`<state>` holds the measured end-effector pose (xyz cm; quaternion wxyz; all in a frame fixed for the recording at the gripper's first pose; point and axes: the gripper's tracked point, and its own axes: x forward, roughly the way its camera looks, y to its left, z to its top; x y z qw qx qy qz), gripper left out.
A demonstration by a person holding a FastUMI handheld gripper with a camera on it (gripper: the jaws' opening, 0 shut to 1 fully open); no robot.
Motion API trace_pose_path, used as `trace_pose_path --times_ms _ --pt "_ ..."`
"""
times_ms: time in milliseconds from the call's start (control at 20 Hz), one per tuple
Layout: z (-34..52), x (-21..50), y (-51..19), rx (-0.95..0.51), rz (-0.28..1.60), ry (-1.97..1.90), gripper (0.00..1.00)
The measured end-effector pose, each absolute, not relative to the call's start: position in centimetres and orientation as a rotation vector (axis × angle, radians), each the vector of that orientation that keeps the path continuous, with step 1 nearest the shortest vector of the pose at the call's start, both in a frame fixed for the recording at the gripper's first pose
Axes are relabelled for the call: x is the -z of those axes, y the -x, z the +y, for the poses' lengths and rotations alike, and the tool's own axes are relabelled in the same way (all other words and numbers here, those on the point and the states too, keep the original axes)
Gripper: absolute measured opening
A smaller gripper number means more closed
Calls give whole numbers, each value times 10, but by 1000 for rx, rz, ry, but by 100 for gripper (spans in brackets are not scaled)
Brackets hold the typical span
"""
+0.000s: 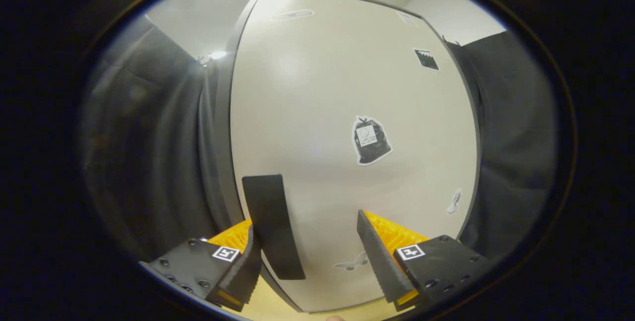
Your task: Open the shoe cabinet door, grab the shoes and put them into the shoe cabinet, then close the shoe cabinet door.
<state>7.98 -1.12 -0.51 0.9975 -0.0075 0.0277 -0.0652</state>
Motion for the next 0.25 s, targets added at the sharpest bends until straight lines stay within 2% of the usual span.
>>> trace_pose_path --times_ms 250 --pt "-11 6 -81 128 58 5 99"
